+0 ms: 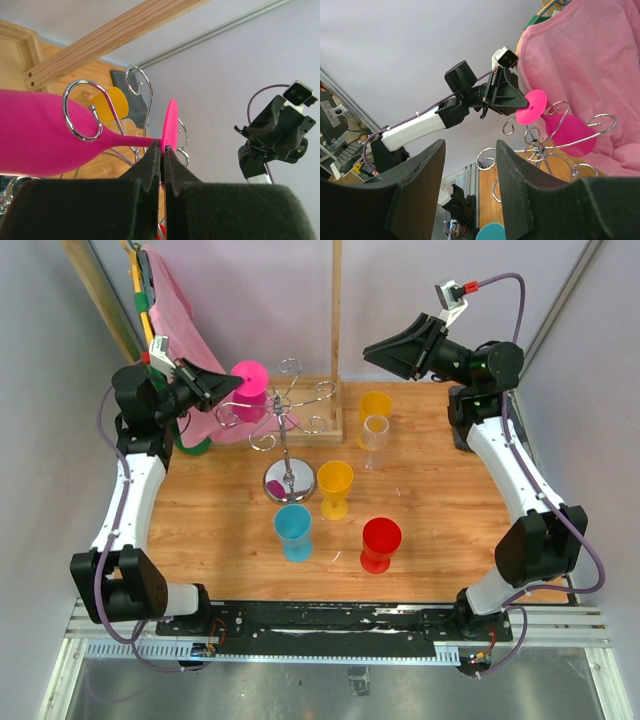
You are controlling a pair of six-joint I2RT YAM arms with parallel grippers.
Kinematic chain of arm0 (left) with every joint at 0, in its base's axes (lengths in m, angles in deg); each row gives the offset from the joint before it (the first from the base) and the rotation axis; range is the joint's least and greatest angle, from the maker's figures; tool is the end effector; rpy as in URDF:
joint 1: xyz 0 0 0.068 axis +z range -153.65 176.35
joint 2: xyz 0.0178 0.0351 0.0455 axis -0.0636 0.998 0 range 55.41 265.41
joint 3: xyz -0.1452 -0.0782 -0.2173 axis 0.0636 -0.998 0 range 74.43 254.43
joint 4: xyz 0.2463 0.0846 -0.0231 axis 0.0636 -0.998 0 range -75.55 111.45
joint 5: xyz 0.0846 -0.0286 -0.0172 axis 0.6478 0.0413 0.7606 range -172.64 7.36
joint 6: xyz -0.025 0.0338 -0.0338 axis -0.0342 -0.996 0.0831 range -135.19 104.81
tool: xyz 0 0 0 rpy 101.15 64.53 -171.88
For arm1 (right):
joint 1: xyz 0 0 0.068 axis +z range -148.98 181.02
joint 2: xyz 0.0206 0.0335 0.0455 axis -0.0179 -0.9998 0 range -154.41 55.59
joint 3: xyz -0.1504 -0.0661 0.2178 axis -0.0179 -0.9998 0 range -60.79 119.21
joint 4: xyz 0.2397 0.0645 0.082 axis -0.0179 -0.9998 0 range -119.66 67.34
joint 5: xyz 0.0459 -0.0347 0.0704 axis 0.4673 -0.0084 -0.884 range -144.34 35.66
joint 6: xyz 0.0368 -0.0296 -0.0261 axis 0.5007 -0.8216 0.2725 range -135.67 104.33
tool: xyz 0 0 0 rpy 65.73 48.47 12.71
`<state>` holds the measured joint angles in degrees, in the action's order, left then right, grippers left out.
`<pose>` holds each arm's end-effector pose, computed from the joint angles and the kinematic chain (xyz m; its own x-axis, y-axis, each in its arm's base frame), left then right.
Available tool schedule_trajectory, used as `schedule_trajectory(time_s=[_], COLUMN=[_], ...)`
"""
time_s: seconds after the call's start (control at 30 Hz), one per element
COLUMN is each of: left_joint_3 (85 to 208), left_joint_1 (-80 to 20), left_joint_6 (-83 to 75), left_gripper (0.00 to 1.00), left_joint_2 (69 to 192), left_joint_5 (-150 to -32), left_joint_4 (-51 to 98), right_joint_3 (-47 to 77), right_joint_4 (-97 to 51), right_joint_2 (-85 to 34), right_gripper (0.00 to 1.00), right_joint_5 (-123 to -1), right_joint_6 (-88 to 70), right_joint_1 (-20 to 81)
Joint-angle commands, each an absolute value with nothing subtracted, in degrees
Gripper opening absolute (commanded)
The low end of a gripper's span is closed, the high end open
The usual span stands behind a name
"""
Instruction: Place the wine glass upside down on the wine glass rack
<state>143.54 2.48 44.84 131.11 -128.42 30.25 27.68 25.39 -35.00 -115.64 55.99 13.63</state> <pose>0.3048 0.0069 0.4046 -0.5333 -0.6649 -0.5229 0.3517 0.3880 -0.8519 0.3183 0.1032 0.4939 -0.4439 0.3678 -0.8171 -0.8859 -0.0433 0.4618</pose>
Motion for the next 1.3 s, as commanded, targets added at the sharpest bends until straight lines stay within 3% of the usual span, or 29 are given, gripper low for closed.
schedule_trajectory(time_s=[0.0,0.8,1.27], left_joint_3=[145.2,143.7,142.0], left_joint_1=[2.2,1.3,1.4], left_joint_6=[47.4,48.1,45.8], left_gripper=[0.00,0.00,0.00], left_joint_2=[132.5,132.8,131.9], left_joint_5=[-128.4,-114.6,-113.3], left_joint_4=[36.3,37.6,35.2], right_joint_3=[27.9,27.1,26.9], right_joint_4=[26.3,25.8,25.9], right_joint_2=[-33.4,-33.5,-33.8], right_gripper=[0.47,0.47,0.47], right_joint_5=[-115.9,-116.0,-116.0], right_joint_6=[54.7,53.9,53.9], right_joint_1=[13.2,13.5,13.6])
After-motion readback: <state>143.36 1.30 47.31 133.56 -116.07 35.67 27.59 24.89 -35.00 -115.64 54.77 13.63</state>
